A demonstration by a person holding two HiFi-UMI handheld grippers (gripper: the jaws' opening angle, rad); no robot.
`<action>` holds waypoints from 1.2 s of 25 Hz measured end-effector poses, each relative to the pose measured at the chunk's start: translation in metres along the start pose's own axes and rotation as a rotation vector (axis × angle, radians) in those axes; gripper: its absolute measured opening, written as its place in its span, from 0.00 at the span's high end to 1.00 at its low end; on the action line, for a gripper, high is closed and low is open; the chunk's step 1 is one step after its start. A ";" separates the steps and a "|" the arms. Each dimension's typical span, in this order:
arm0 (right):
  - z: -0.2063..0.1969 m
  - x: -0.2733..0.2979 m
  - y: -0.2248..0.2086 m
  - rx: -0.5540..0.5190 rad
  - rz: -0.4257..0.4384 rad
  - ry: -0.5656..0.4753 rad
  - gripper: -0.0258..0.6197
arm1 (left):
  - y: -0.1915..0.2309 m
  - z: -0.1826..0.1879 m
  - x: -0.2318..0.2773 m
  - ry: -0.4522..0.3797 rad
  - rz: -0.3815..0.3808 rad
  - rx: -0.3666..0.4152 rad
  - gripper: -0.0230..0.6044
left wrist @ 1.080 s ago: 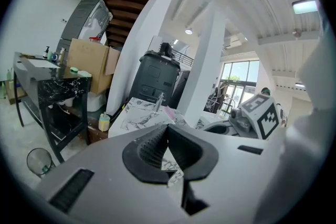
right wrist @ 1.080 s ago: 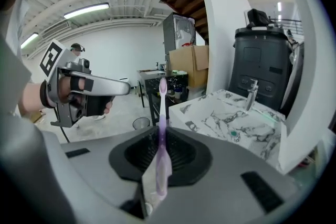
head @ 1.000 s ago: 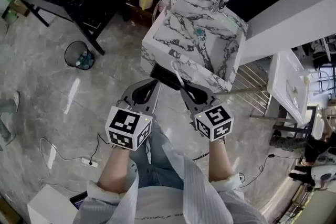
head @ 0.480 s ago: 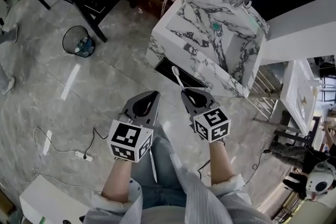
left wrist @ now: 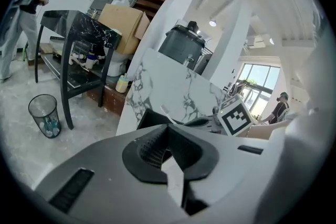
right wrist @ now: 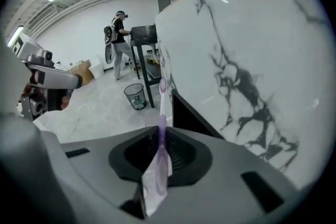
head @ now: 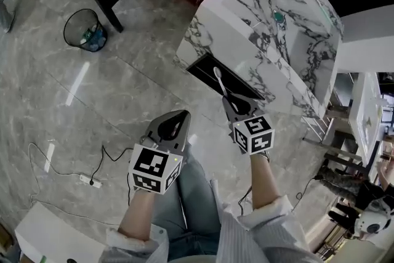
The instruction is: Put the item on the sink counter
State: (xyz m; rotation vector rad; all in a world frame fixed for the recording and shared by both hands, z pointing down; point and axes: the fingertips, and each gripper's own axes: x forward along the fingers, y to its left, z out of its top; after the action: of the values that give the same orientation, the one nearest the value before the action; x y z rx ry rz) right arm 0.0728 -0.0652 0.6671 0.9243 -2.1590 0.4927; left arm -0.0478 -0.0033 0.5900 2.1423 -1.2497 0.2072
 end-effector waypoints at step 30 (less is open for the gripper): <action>-0.099 0.174 -0.107 0.109 -0.316 0.151 0.88 | 0.065 -0.113 0.166 0.181 -0.045 0.039 0.94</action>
State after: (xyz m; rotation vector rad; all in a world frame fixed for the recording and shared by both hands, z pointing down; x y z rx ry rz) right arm 0.1154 -0.1600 0.8686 1.2224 -1.8231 0.5079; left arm 0.0071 -0.0789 0.7795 2.1298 -1.1002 0.4000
